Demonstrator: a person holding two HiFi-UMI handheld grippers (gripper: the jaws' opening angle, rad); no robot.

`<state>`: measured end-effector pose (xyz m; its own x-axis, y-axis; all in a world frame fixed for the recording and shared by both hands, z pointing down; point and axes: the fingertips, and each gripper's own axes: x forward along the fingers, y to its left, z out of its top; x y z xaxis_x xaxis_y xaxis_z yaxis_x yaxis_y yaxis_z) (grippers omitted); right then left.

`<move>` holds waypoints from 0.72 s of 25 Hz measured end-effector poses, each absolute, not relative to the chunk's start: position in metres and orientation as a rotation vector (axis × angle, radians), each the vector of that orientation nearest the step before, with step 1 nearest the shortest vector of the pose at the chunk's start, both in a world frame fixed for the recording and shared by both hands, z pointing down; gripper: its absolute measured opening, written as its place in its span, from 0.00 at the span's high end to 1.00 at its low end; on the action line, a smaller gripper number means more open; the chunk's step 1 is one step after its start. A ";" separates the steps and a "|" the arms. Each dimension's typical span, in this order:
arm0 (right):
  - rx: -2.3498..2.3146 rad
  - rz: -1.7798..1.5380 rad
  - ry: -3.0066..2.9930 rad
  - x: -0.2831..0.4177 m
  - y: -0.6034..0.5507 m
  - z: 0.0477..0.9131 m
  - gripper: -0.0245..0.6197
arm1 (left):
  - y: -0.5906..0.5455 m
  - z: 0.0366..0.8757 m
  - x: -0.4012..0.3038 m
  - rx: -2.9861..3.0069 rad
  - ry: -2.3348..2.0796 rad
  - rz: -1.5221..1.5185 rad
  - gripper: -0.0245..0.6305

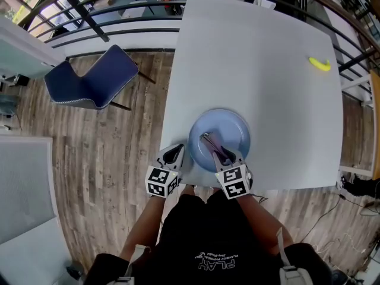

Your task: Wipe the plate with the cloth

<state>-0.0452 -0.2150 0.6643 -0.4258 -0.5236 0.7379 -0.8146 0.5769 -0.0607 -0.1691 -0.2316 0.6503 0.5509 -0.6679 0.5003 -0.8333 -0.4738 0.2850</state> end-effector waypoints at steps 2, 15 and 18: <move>1.045 0.561 -2.124 -0.051 -0.209 0.666 0.81 | -0.229 0.651 -0.172 2.278 -1.210 0.435 0.94; 0.848 0.578 -2.122 -0.079 -0.180 0.673 0.81 | -0.226 0.652 -0.186 2.270 -1.234 0.461 0.94; 0.842 0.570 -2.094 -0.071 -0.180 0.677 0.81 | -0.223 0.654 -0.191 2.243 -1.256 0.448 0.94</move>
<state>-0.0714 -0.1796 0.6775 -0.4664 -0.3708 0.8031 -0.7268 0.6782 -0.1090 -0.1913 -0.2232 0.6535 0.5139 -0.6832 0.5189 -0.8573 -0.4302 0.2827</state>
